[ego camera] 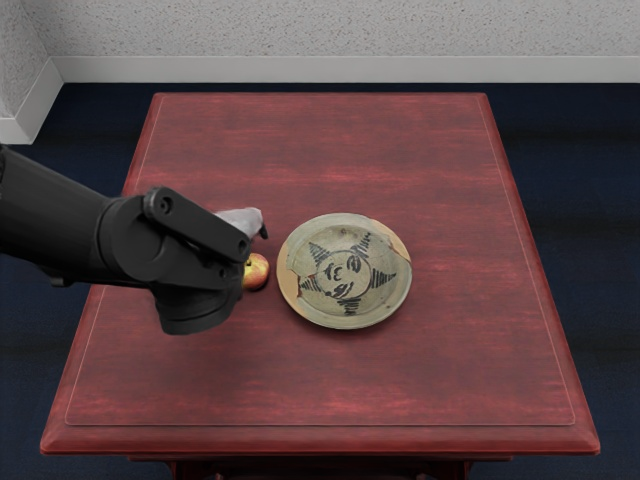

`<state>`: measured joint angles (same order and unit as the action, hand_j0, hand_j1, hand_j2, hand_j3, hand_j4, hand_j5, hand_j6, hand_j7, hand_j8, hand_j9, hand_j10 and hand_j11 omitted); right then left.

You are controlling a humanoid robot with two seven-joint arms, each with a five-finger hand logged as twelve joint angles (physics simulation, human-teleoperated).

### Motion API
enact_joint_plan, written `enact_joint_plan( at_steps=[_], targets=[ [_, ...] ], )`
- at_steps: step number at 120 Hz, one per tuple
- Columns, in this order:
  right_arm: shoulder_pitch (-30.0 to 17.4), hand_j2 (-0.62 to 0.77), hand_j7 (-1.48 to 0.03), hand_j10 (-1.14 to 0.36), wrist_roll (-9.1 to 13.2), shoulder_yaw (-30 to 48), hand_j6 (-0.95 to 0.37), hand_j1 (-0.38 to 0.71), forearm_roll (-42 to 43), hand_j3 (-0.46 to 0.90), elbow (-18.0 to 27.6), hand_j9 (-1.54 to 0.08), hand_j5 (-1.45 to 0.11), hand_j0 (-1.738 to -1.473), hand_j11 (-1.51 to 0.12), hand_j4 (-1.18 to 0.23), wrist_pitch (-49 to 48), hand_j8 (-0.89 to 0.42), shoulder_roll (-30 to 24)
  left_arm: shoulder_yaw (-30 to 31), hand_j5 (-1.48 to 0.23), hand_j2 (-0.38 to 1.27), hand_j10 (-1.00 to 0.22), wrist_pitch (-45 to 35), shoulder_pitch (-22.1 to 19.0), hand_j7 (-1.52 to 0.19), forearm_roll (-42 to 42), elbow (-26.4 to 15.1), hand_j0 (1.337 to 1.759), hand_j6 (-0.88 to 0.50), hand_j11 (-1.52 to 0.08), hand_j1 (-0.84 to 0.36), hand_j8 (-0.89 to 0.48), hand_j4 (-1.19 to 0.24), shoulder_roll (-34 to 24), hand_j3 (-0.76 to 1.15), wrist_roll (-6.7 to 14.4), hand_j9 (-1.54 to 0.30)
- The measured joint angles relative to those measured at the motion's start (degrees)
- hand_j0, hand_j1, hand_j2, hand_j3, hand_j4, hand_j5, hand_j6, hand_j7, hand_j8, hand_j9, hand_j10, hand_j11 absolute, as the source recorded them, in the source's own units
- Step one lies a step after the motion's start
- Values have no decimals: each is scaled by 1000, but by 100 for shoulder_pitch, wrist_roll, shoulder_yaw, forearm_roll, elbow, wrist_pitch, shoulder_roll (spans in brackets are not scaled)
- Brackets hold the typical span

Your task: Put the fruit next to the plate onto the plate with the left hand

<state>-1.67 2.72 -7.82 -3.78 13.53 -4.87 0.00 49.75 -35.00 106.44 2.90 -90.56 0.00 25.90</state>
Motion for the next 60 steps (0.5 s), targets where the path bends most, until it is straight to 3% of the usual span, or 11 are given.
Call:
enact_joint_plan(
  at_steps=[60],
  targets=[
    [0,-3,-17,-13,0,0,-13,-333,0,0,0,-17,-17,-1658,-17,-13,0,-13,0,-132,-505,78,-388,0,-220,-505,255,13,1658,-388,-505,-116,-388,-388,0,0,-5,-505]
  ],
)
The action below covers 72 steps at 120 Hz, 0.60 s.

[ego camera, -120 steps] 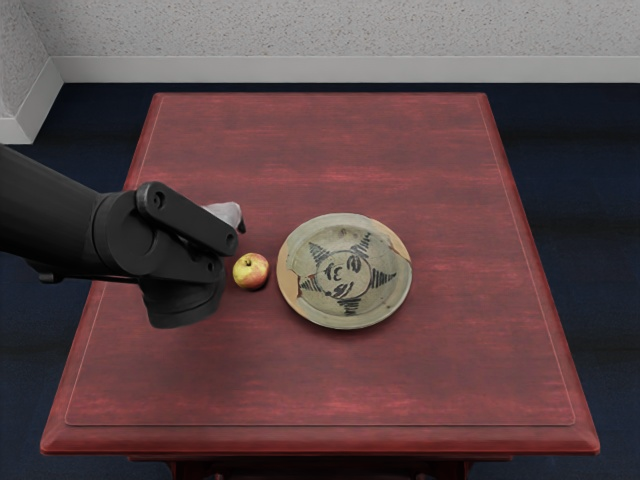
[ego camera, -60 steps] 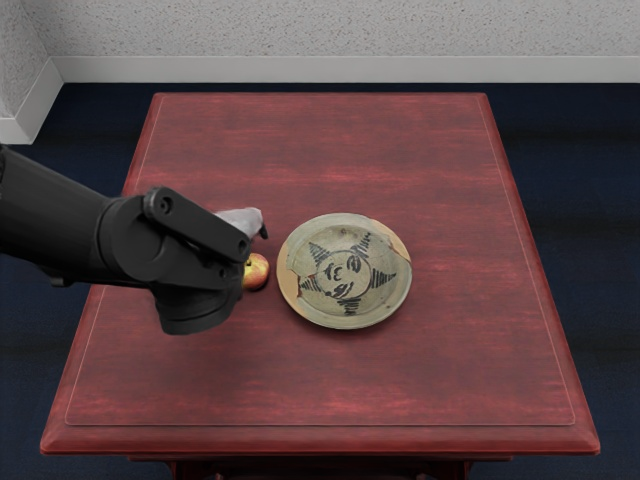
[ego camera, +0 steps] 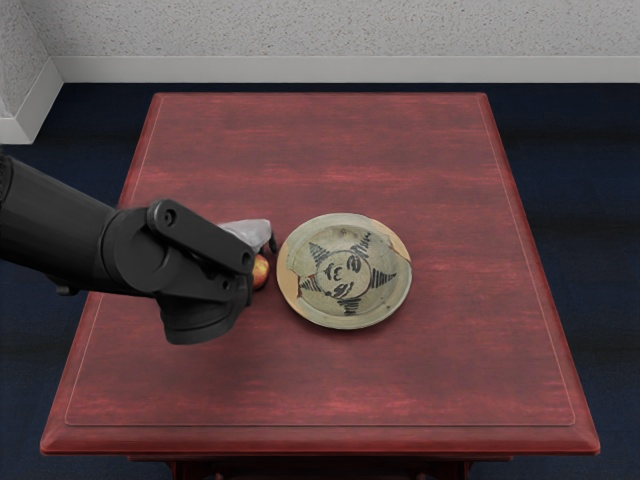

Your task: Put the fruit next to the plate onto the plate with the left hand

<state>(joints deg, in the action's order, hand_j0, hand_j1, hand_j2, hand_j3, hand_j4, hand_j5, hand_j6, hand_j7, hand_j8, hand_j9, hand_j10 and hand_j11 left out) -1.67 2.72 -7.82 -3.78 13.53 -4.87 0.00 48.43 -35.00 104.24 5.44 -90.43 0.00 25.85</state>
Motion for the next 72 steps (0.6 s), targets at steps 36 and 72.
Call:
enact_joint_plan(
  at_steps=[36,72],
  targets=[
    [0,-3,-17,-13,0,0,-13,-333,0,0,0,-17,-17,-1658,-17,-13,0,-13,0,72,-526,82,-405,0,-159,-526,397,215,1658,-405,-526,-136,-405,-405,0,0,-1,-526],
    [0,-3,-17,-13,0,0,-13,-333,0,0,0,-17,-17,-1658,-17,-13,0,-13,0,104,-654,108,-502,1,-294,-654,504,237,1658,-501,-653,-240,-502,-501,0,0,-150,-654]
  ],
)
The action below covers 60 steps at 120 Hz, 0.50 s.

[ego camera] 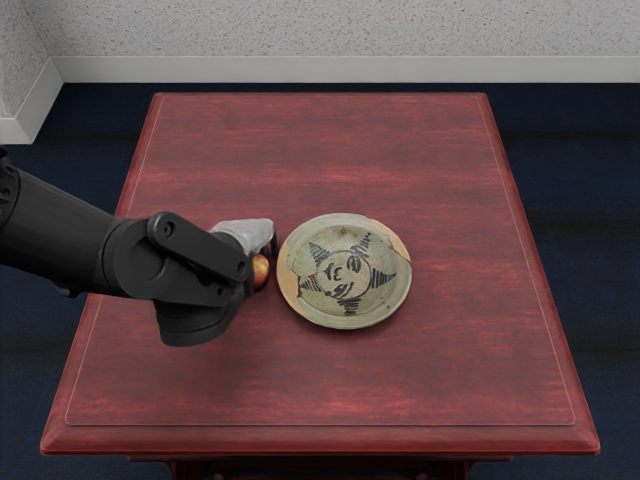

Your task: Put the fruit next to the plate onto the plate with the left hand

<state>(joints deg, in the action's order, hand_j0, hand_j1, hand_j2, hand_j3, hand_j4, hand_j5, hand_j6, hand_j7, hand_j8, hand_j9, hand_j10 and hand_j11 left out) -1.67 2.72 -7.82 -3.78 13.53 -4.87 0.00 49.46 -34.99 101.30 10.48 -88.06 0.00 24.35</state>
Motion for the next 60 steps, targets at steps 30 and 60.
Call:
enact_joint_plan(
  at_steps=[30,60],
  targets=[
    [0,-3,-17,-13,0,0,-13,-333,0,0,0,-17,-17,-1658,-17,-13,0,-13,0,2,-772,153,-588,0,-14,-780,13,-5,1655,-456,-782,-271,-478,-593,0,0,-11,-783],
    [-1,-3,-17,-13,0,0,-13,-333,0,0,0,-17,-17,-1658,-17,-13,0,-13,0,-3,-844,332,-641,2,28,-850,-7,-1,1656,-484,-850,-292,-494,-644,0,0,-17,-851]
  ],
)
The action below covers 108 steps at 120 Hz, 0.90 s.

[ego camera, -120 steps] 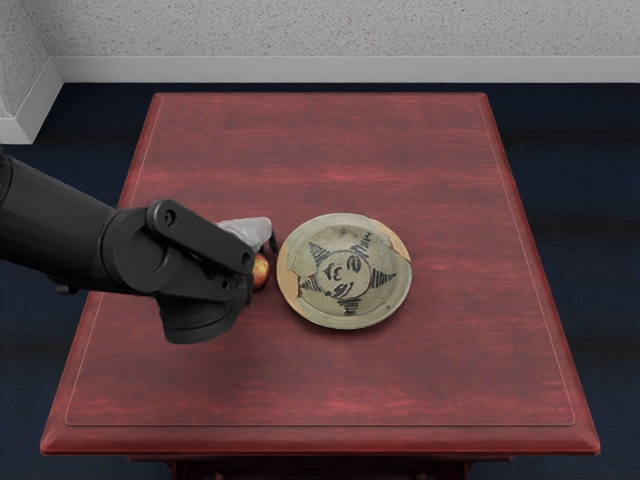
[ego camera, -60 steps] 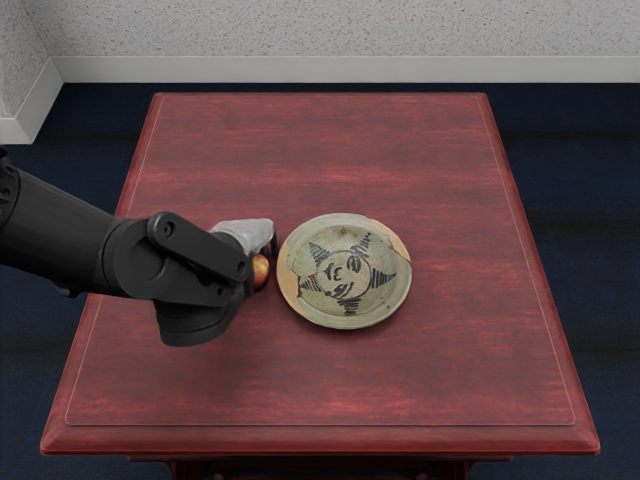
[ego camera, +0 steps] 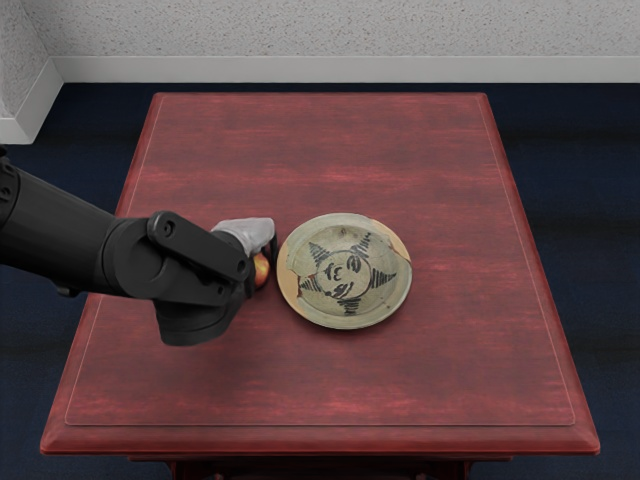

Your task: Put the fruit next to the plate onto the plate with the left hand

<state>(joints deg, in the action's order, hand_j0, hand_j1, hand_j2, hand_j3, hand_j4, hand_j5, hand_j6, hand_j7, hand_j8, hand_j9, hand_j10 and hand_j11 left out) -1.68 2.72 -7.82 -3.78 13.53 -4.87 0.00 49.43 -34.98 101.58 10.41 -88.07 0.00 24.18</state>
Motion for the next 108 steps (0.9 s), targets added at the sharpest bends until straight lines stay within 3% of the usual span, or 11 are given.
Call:
enact_joint_plan(
  at_steps=[72,77,78,83,108],
  targets=[
    [1,-3,-17,-13,0,0,-13,-333,0,0,0,-17,-17,-1658,-17,-13,1,-13,0,2,-865,395,-656,-1,143,-867,-57,44,1657,-493,-866,-311,-496,-656,0,0,7,-865],
    [1,-3,-17,-13,0,0,-13,-333,0,0,0,-17,-17,-1658,-17,-13,1,-13,0,0,-481,378,-655,6,211,-869,-91,42,1657,-490,-867,-306,-494,-882,0,0,26,-866],
    [1,-3,-17,-13,0,0,-13,-333,0,0,0,-17,-17,-1658,-17,-13,1,-13,0,-1,-330,381,-655,10,227,-869,-100,42,1657,-487,-867,-303,-492,-915,0,0,29,-866],
    [1,-3,-17,-13,0,0,-13,-333,0,0,0,-17,-17,-1658,-17,-13,1,-13,0,-4,-153,360,-654,29,254,-866,-112,41,1656,-488,-868,-304,-495,-998,0,0,39,-867],
    [0,-3,-17,-13,0,0,-13,-333,0,0,0,-17,-17,-1658,-17,-13,-1,-13,0,-14,-544,378,-650,8,257,-862,-42,50,1657,-493,-863,-298,-495,-813,-348,0,13,-862]
  ],
)
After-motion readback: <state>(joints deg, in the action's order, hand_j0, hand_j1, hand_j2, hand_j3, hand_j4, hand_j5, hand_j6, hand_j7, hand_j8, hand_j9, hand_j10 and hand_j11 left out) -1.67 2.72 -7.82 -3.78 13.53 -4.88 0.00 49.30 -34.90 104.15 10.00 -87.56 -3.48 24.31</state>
